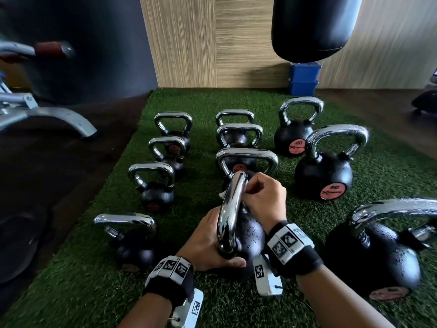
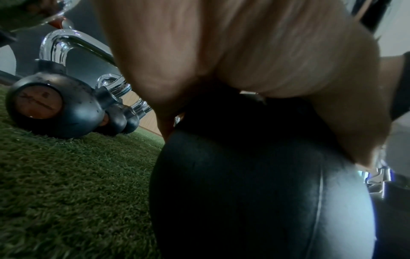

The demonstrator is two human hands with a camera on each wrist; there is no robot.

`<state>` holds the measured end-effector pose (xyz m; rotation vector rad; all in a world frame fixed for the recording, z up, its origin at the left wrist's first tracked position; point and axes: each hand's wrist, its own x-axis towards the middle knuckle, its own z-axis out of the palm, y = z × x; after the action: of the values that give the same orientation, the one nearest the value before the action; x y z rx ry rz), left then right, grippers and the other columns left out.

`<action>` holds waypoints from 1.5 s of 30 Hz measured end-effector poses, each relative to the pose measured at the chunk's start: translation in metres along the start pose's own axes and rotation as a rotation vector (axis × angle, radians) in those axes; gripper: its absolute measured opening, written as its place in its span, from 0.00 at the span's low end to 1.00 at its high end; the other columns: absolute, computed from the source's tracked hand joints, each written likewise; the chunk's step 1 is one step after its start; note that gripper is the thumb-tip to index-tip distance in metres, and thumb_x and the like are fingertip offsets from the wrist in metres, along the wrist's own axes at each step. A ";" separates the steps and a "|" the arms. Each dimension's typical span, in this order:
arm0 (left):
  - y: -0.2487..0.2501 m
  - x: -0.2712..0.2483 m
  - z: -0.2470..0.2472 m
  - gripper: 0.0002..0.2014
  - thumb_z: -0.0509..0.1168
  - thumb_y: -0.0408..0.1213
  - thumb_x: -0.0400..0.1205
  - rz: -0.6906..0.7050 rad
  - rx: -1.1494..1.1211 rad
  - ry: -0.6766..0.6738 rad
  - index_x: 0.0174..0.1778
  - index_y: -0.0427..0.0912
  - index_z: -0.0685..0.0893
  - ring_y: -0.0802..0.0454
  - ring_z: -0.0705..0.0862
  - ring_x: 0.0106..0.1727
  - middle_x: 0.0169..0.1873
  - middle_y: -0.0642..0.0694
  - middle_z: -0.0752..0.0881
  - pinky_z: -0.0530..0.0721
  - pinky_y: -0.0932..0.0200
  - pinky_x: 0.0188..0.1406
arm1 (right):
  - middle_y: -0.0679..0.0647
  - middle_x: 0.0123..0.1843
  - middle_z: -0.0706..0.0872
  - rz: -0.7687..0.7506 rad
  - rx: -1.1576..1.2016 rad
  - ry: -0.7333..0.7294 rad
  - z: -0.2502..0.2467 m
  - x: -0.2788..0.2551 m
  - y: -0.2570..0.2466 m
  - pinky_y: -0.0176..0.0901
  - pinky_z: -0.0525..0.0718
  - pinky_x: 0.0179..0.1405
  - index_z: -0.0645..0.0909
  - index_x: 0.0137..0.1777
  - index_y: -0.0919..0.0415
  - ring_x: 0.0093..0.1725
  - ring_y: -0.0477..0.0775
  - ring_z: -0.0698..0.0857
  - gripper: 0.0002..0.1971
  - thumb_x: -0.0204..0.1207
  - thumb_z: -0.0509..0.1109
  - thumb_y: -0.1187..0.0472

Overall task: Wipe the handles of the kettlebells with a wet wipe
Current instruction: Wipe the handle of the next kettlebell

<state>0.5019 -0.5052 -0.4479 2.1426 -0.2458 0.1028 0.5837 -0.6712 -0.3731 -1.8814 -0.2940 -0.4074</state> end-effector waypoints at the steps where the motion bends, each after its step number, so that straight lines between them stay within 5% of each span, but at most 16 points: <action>1: 0.000 0.000 0.000 0.64 0.89 0.59 0.55 -0.001 0.006 -0.011 0.84 0.60 0.58 0.52 0.78 0.77 0.74 0.51 0.78 0.77 0.45 0.79 | 0.39 0.31 0.87 -0.003 -0.007 0.021 0.002 -0.001 -0.001 0.23 0.73 0.26 0.81 0.29 0.56 0.26 0.36 0.79 0.12 0.53 0.83 0.58; 4: 0.000 0.000 0.001 0.63 0.90 0.56 0.57 -0.032 -0.045 -0.058 0.84 0.61 0.57 0.39 0.84 0.70 0.66 0.40 0.84 0.82 0.38 0.73 | 0.34 0.31 0.86 -0.029 -0.003 0.072 0.006 -0.007 0.001 0.20 0.72 0.26 0.80 0.29 0.54 0.26 0.34 0.80 0.11 0.56 0.82 0.56; 10: 0.000 0.000 0.001 0.63 0.89 0.56 0.58 0.027 -0.015 0.003 0.86 0.53 0.59 0.53 0.71 0.83 0.80 0.53 0.72 0.71 0.45 0.84 | 0.44 0.24 0.84 0.018 -0.081 0.111 0.006 0.007 0.002 0.22 0.72 0.25 0.80 0.28 0.55 0.26 0.36 0.80 0.13 0.57 0.84 0.59; 17: 0.000 -0.002 0.000 0.63 0.88 0.61 0.57 0.005 0.009 -0.014 0.78 0.79 0.50 0.59 0.67 0.85 0.82 0.58 0.67 0.70 0.48 0.85 | 0.46 0.26 0.85 0.146 -0.216 0.035 0.006 0.020 0.003 0.23 0.71 0.24 0.82 0.29 0.58 0.30 0.46 0.82 0.09 0.61 0.81 0.58; 19: 0.004 -0.002 -0.002 0.63 0.88 0.63 0.56 -0.022 0.035 -0.034 0.76 0.83 0.48 0.61 0.65 0.85 0.82 0.61 0.66 0.69 0.49 0.85 | 0.48 0.29 0.86 0.210 -0.247 -0.013 0.009 0.020 0.004 0.30 0.73 0.26 0.83 0.31 0.60 0.32 0.49 0.82 0.08 0.63 0.79 0.58; 22: 0.008 -0.002 -0.010 0.67 0.86 0.66 0.55 -0.029 0.160 -0.138 0.84 0.71 0.48 0.61 0.59 0.87 0.85 0.62 0.57 0.67 0.47 0.87 | 0.49 0.30 0.84 0.245 -0.299 -0.073 0.012 0.020 0.003 0.26 0.65 0.21 0.81 0.30 0.59 0.30 0.45 0.78 0.08 0.65 0.75 0.58; 24: 0.014 -0.001 -0.022 0.70 0.86 0.64 0.56 -0.042 0.254 -0.258 0.88 0.64 0.46 0.63 0.55 0.87 0.84 0.71 0.50 0.65 0.46 0.88 | 0.47 0.27 0.81 0.226 -0.314 -0.083 0.013 0.019 0.002 0.26 0.66 0.16 0.79 0.28 0.58 0.27 0.41 0.75 0.09 0.65 0.75 0.58; 28: 0.030 -0.005 -0.059 0.69 0.89 0.60 0.55 -0.143 0.125 -0.385 0.89 0.63 0.53 0.70 0.66 0.83 0.83 0.70 0.66 0.67 0.52 0.87 | 0.50 0.30 0.82 0.281 -0.317 -0.151 0.014 0.015 -0.001 0.36 0.69 0.23 0.78 0.29 0.57 0.30 0.49 0.79 0.10 0.63 0.76 0.58; 31: 0.057 -0.009 -0.073 0.75 0.86 0.67 0.52 -0.228 -0.071 -0.237 0.91 0.58 0.49 0.67 0.71 0.82 0.82 0.64 0.72 0.69 0.51 0.86 | 0.54 0.38 0.83 0.287 -0.372 -0.219 0.010 0.018 -0.003 0.37 0.72 0.34 0.78 0.39 0.59 0.40 0.57 0.80 0.06 0.70 0.73 0.60; 35: 0.106 0.000 -0.053 0.54 0.80 0.72 0.58 -0.050 0.202 0.024 0.81 0.63 0.71 0.72 0.83 0.65 0.66 0.65 0.86 0.82 0.67 0.65 | 0.58 0.49 0.89 0.029 -0.335 -0.363 -0.008 0.026 -0.004 0.44 0.83 0.48 0.78 0.64 0.52 0.48 0.60 0.87 0.20 0.73 0.71 0.67; 38: 0.120 0.003 -0.042 0.37 0.71 0.59 0.60 0.025 0.299 0.181 0.68 0.53 0.83 0.56 0.88 0.53 0.52 0.54 0.90 0.85 0.58 0.52 | 0.54 0.54 0.92 -0.190 -0.434 -0.498 -0.018 0.039 -0.017 0.43 0.84 0.58 0.83 0.67 0.47 0.55 0.58 0.89 0.24 0.70 0.75 0.63; 42: 0.123 0.004 -0.051 0.34 0.76 0.42 0.63 -0.019 0.343 0.112 0.68 0.57 0.83 0.56 0.88 0.52 0.50 0.54 0.90 0.86 0.59 0.49 | 0.53 0.52 0.92 -0.252 -0.645 -0.590 -0.027 0.050 -0.034 0.48 0.87 0.57 0.86 0.61 0.47 0.55 0.58 0.89 0.20 0.68 0.72 0.62; 45: 0.118 0.015 -0.069 0.43 0.80 0.39 0.65 -0.046 0.413 -0.042 0.79 0.58 0.76 0.57 0.83 0.61 0.60 0.55 0.84 0.78 0.64 0.53 | 0.53 0.51 0.92 -0.256 -0.719 -0.590 -0.044 0.048 -0.037 0.42 0.87 0.56 0.88 0.60 0.49 0.55 0.56 0.89 0.19 0.69 0.73 0.62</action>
<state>0.4928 -0.5132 -0.3112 2.5614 -0.2132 0.0875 0.6065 -0.6994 -0.3080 -2.6665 -0.8794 -0.1113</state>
